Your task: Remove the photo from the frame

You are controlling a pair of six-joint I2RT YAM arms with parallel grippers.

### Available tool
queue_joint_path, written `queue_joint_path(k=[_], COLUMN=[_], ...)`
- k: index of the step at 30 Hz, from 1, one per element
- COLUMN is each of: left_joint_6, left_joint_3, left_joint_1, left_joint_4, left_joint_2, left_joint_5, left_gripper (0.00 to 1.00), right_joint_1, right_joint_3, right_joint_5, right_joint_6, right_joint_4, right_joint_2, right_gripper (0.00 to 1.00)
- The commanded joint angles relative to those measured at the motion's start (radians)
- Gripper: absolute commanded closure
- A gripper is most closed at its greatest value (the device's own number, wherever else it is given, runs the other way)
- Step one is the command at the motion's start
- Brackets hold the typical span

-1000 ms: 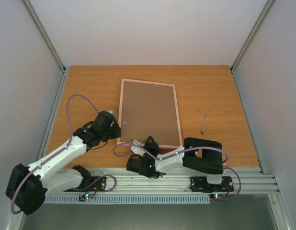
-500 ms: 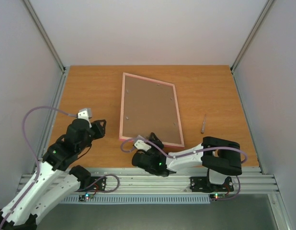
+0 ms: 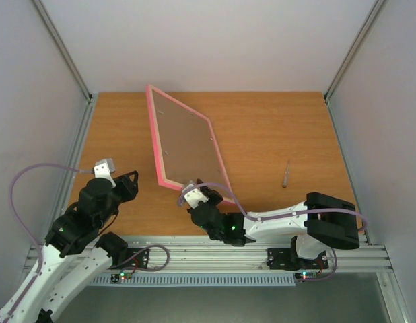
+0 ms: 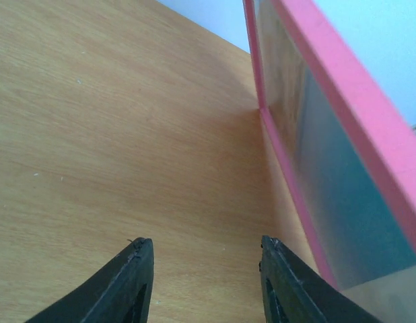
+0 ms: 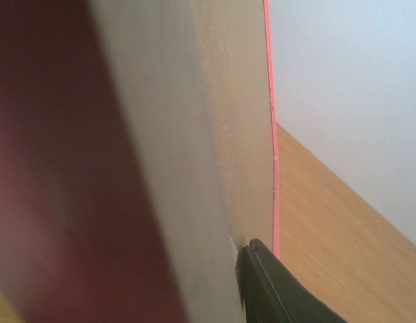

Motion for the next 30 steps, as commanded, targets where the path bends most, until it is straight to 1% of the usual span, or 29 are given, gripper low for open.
queue_joint_path(k=[1,4,8,15,19,21,25,30], left_joint_6=[0.002,0.001,-0.002,-0.007,-0.011,-0.011,-0.015,-0.021], left_joint_3=[0.001,-0.002,-0.01,-0.018,-0.028,-0.031,-0.037,-0.044], left_joint_1=[0.004,0.004,0.004,0.004,0.005,0.004,0.004,0.004], left_joint_4=[-0.004,-0.006,-0.006,-0.008,0.001,0.008,0.011,0.018], left_joint_2=[-0.024,-0.029,-0.037,-0.041,-0.042,-0.04,-0.035,-0.034], left_joint_5=[-0.029,-0.028,-0.03,-0.031,-0.03,-0.027,-0.021,-0.014], left_gripper=[0.55,0.54,0.54,0.54,0.54,0.54,0.54,0.54], right_joint_1=[0.005,-0.01,-0.047,-0.137,-0.167,-0.189,-0.219,-0.235], right_joint_3=[0.007,-0.014,-0.061,-0.154,-0.191,-0.225,-0.306,-0.378], right_joint_5=[-0.154,-0.203,-0.266,-0.388,-0.428,-0.445,-0.448,-0.396], right_joint_6=[0.083,0.152,0.295,0.543,0.656,0.747,0.877,1.072], right_joint_4=[0.287,0.349,0.43,0.565,0.597,0.63,0.71,0.717], right_joint_2=[-0.043,-0.054,-0.072,-0.058,-0.05,-0.042,-0.006,0.043], right_gripper=[0.99,0.99,0.99,0.99,0.99,0.99,0.99,0.99])
